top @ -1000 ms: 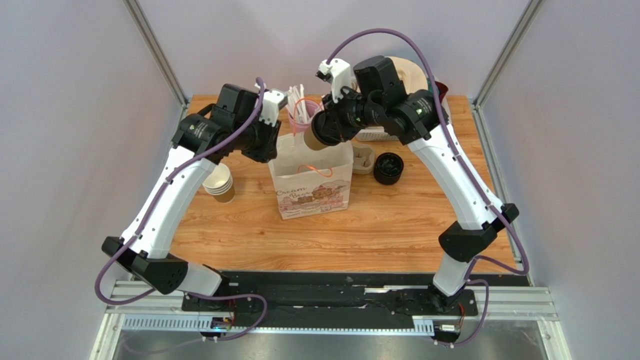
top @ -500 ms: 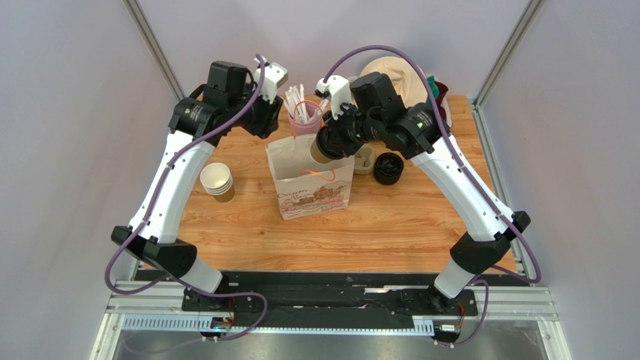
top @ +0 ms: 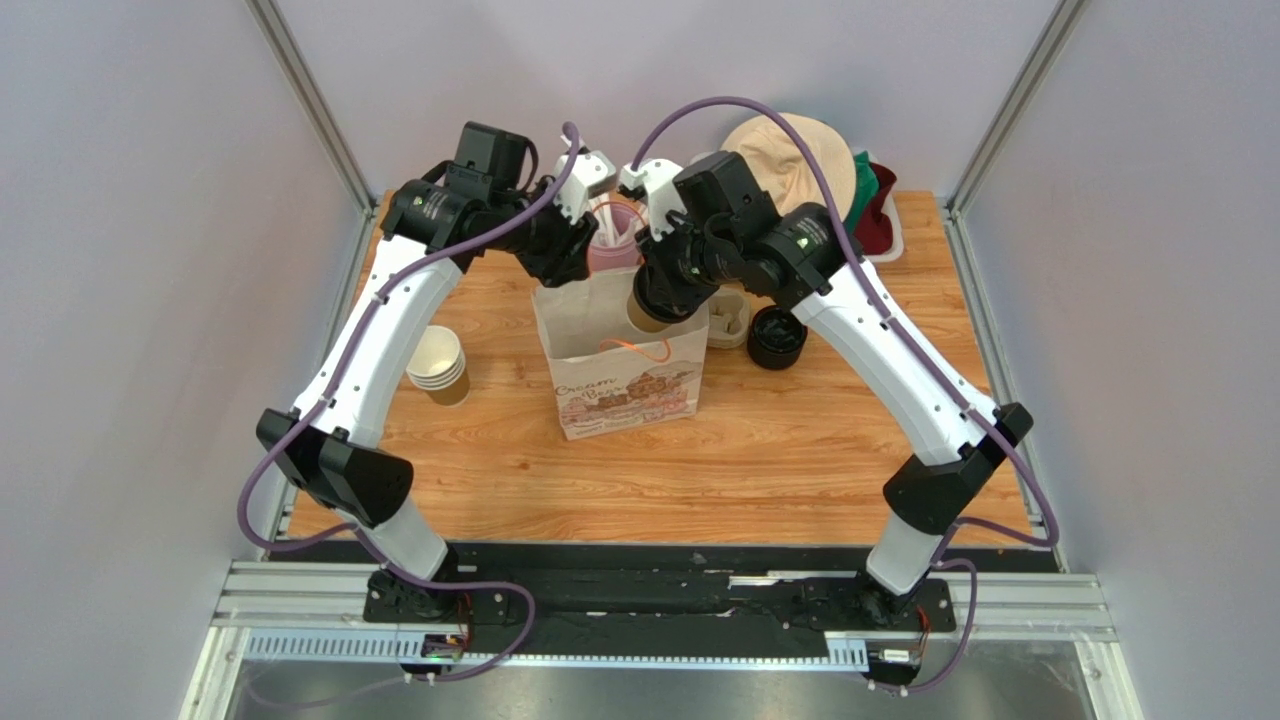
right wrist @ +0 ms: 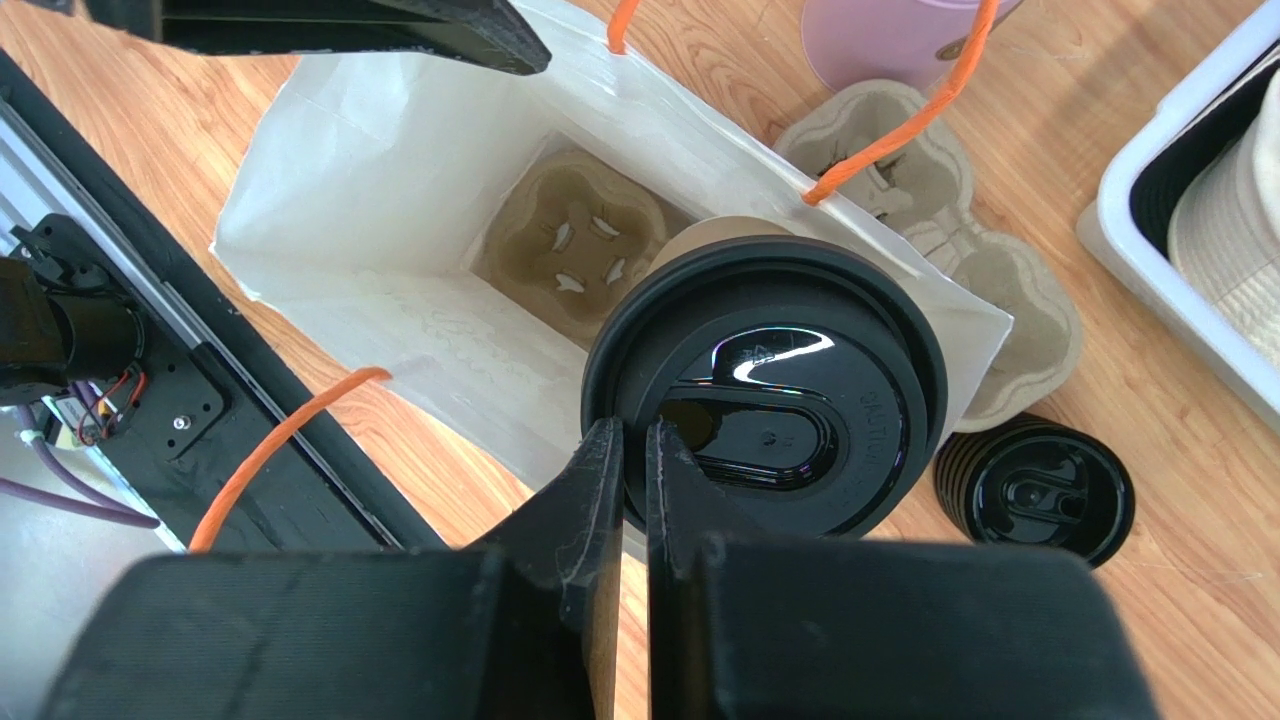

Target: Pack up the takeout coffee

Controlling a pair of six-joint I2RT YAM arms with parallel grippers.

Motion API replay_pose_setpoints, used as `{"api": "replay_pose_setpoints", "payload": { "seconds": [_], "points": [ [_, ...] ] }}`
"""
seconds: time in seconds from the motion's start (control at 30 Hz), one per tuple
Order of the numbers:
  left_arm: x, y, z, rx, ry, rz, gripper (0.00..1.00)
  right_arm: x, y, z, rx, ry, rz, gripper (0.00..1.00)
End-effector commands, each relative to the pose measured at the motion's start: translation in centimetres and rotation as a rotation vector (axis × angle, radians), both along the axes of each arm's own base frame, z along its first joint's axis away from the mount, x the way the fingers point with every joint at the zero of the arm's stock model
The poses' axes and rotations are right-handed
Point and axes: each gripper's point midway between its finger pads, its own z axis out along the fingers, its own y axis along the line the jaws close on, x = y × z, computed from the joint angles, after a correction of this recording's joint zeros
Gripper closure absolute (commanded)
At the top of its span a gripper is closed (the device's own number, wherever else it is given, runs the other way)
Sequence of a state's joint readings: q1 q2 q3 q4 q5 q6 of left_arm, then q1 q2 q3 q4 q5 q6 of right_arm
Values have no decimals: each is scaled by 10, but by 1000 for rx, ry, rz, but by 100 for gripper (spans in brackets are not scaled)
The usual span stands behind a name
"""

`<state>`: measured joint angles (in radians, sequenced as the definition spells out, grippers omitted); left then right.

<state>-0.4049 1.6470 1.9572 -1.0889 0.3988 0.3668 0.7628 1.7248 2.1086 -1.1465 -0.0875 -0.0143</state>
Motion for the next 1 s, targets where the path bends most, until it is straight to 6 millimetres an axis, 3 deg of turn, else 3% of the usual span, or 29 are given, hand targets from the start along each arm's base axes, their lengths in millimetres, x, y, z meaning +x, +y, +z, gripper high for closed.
{"api": "replay_pose_setpoints", "payload": {
  "seconds": [0.0, 0.23, 0.6, 0.97],
  "points": [
    [3, -1, 8, 11, -66, -54, 53, 5, 10, 7, 43, -12, -30, 100],
    [11, 2, -10, 55, -62, -63, 53, 4, 18, -22, -16, 30, -38, 100],
    [16, -3, -25, 63, -60, -97, 54, 14, 21, -43, -68, 48, -65, 100],
    [7, -6, -32, 38, -20, -114, 71, 19, 17, -80, -152, 88, -100, 100]
  ]
}}
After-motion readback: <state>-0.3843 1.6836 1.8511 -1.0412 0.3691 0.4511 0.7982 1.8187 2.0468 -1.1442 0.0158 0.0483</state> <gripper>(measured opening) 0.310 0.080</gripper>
